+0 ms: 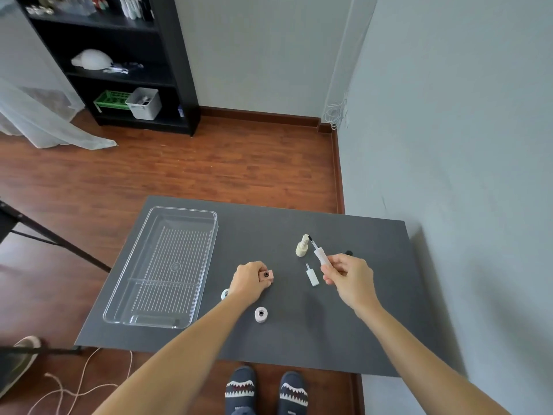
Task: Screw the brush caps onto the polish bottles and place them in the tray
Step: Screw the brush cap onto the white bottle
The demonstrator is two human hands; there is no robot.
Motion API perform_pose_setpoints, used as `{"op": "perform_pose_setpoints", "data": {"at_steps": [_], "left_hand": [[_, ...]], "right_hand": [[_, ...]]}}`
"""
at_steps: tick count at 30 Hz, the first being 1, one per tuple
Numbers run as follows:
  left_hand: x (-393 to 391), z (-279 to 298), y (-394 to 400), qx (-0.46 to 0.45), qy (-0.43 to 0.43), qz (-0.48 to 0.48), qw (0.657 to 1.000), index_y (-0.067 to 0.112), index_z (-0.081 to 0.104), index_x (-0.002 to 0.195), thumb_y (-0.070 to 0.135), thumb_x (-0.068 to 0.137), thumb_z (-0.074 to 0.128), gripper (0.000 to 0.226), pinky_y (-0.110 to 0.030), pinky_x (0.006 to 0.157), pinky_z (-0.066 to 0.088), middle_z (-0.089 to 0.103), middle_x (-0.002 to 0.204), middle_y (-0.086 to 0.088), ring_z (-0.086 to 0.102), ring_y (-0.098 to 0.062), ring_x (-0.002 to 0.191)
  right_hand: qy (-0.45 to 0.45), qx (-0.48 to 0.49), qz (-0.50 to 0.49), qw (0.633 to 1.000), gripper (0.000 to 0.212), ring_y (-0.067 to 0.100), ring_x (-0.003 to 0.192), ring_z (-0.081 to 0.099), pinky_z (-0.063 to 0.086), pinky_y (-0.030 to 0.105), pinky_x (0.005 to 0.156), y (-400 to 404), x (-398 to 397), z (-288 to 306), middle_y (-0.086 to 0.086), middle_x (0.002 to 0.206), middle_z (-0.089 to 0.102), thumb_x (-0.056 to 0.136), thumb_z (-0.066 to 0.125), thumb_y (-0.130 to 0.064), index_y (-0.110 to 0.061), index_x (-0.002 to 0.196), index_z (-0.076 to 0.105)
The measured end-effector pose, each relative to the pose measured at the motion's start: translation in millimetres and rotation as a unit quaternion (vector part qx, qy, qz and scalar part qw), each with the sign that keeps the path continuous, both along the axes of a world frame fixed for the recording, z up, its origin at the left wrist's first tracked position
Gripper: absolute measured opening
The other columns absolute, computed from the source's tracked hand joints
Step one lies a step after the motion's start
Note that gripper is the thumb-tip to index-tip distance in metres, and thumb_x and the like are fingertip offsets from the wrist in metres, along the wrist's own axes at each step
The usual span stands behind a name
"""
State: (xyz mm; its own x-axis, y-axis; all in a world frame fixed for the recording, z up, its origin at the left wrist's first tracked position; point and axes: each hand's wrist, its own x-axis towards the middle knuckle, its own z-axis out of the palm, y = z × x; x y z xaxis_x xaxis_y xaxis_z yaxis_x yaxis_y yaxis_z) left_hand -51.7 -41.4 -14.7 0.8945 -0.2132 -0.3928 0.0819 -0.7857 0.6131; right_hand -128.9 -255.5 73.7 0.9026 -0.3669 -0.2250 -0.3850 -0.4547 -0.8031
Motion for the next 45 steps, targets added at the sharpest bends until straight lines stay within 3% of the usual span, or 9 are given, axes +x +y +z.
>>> {"op": "perform_pose_setpoints", "data": {"at_steps": [5,8,12,18,21,26,29,35,45], "left_hand": [[-15.7,17.8,20.6,-0.057,-0.098,-0.037,0.993,0.008,0.062,0.124,0.002,0.093,0.052,0.033,-0.019,0.089,0.044,0.068,0.114,-0.005,0.063,-0.023,0.109],[-34.2,15.4,38.9,-0.076,0.002,-0.110,0.991,0.011,0.064,0.123,-0.008,0.084,0.043,0.049,-0.017,0.096,0.048,0.069,0.120,-0.002,0.065,-0.014,0.114],[-45.2,-1.9,46.8,-0.036,0.089,-0.178,0.979,0.013,0.060,0.130,0.001,0.078,0.064,0.053,-0.025,0.096,0.052,0.064,0.125,-0.003,0.062,-0.015,0.115],[-48.6,-6.7,35.2,-0.069,0.059,-0.119,0.989,0.016,0.070,0.097,0.013,0.077,0.077,0.021,-0.033,0.087,0.055,0.072,0.099,-0.001,0.066,-0.015,0.087],[-40.3,16.0,28.6,-0.117,0.033,-0.065,0.990,0.024,0.061,0.080,0.023,0.077,0.076,0.015,-0.018,0.074,0.050,0.069,0.081,0.013,0.058,0.003,0.068],[2.8,98.7,4.5,-0.217,-0.049,-0.016,0.975,0.019,0.062,0.080,0.027,0.072,0.078,0.019,-0.018,0.072,0.052,0.073,0.080,0.011,0.064,0.000,0.068],[25.2,148.4,-14.2,-0.269,-0.110,0.010,0.957,0.026,0.068,0.080,0.031,0.073,0.081,0.015,-0.009,0.065,0.048,0.074,0.079,0.010,0.062,0.001,0.065],[47.8,235.4,-39.7,-0.334,-0.193,0.031,0.922,0.031,0.075,0.083,0.039,0.072,0.083,0.016,-0.006,0.053,0.044,0.076,0.071,0.011,0.065,-0.001,0.059],[59.5,303.8,-59.1,-0.335,-0.276,0.041,0.900,0.028,0.076,0.078,0.038,0.067,0.088,0.019,-0.006,0.054,0.047,0.075,0.068,0.010,0.064,-0.002,0.056]], "right_hand": [[-0.022,0.022,0.006,1.000,0.010,0.009,0.057,0.069,0.052,0.013,0.065,-1.1,3.8,10.2,-0.006,0.068,0.074,0.085,0.070,-0.013,-0.020,0.089,0.075],[-0.031,0.038,0.008,0.999,0.012,0.008,0.056,0.067,0.055,0.022,0.068,1.5,4.8,12.1,-0.006,0.066,0.073,0.086,0.070,-0.016,-0.027,0.085,0.075],[-0.034,0.044,0.011,0.998,0.015,0.013,0.060,0.066,0.059,0.038,0.079,6.5,5.6,10.0,0.000,0.067,0.073,0.088,0.066,-0.022,-0.031,0.080,0.075],[-0.042,0.081,0.012,0.996,0.016,0.009,0.054,0.056,0.054,0.034,0.067,10.2,5.8,13.5,0.002,0.063,0.065,0.085,0.064,-0.034,-0.039,0.074,0.074],[-0.045,0.141,-0.024,0.989,0.017,0.011,0.054,0.052,0.048,0.028,0.059,2.9,12.1,21.4,0.001,0.063,0.061,0.088,0.065,-0.023,-0.029,0.078,0.078],[-0.105,0.247,-0.055,0.962,0.018,0.013,0.060,0.045,0.044,0.026,0.063,-11.9,42.5,72.6,0.003,0.067,0.051,0.082,0.070,-0.024,-0.008,0.081,0.076],[-0.189,0.279,-0.025,0.941,0.023,0.009,0.065,0.056,0.049,0.023,0.065,-13.1,61.3,123.2,0.004,0.077,0.064,0.089,0.068,-0.026,-0.006,0.080,0.074],[-0.370,0.142,0.039,0.917,0.021,0.021,0.081,0.074,0.060,0.034,0.079,-5.6,90.7,220.8,0.007,0.080,0.075,0.097,0.058,-0.020,-0.002,0.088,0.066],[-0.425,-0.033,0.084,0.901,0.013,0.015,0.073,0.073,0.061,0.038,0.078,4.2,112.8,288.1,0.002,0.075,0.073,0.095,0.060,-0.017,-0.005,0.093,0.066]]}}
